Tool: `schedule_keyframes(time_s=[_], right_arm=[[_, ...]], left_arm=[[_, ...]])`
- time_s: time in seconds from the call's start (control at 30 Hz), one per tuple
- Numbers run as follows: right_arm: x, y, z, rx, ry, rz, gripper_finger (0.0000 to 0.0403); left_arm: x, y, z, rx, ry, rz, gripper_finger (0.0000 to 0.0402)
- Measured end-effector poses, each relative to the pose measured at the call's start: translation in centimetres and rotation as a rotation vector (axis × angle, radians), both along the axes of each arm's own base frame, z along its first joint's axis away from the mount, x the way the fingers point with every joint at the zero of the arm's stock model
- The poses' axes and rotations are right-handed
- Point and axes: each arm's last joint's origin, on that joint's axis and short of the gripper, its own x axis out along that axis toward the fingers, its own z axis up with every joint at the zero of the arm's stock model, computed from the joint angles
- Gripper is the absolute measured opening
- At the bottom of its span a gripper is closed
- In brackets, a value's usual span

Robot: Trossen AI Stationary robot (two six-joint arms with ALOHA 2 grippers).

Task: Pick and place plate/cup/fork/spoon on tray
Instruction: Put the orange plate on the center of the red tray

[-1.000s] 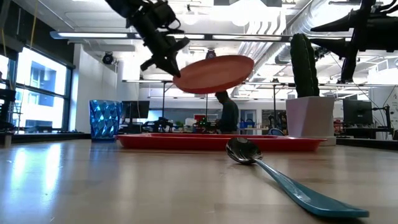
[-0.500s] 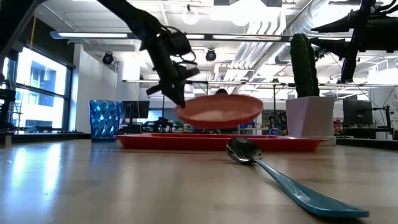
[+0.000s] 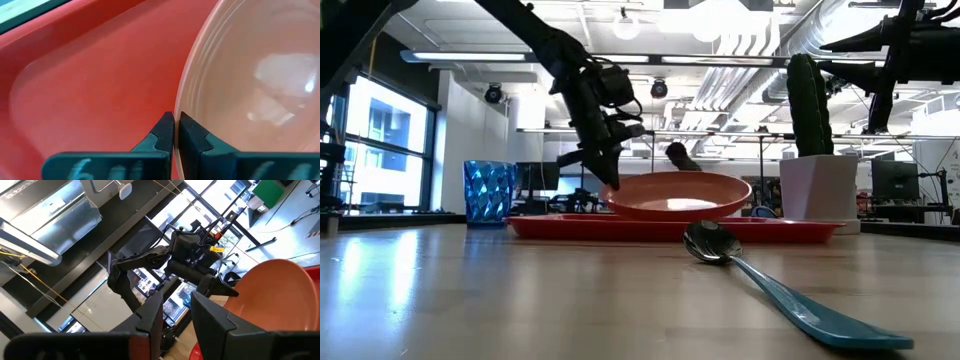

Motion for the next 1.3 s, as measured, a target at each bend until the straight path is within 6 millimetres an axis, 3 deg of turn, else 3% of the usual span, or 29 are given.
schedule_keyframes(time_s=[0.3,0.63,0.93,1.3], right_arm=[[0.0,0.0,-0.1,-0.003,0.006,0.004,0.0091],[0.0,0.0,-0.1,-0.005,0.007,0.004,0.0091],[0.0,0.0,-0.1,-0.007,0.012,0.004,0.0091],[0.1,0.0,-0.1,-0.008,0.018,0.004,0.0091]], left_arm=[[-0.8,0.6,-0.3,-0.038,0.009,0.013,0.0003],[-0.5,0.8,-1.9,-0.068,0.037,0.010,0.0003],[-0.3,0.9,-1.9,-0.064,0.026,0.011,0.0003],[-0.3,0.9,-1.9,-0.058,0.022,0.005,0.0039]])
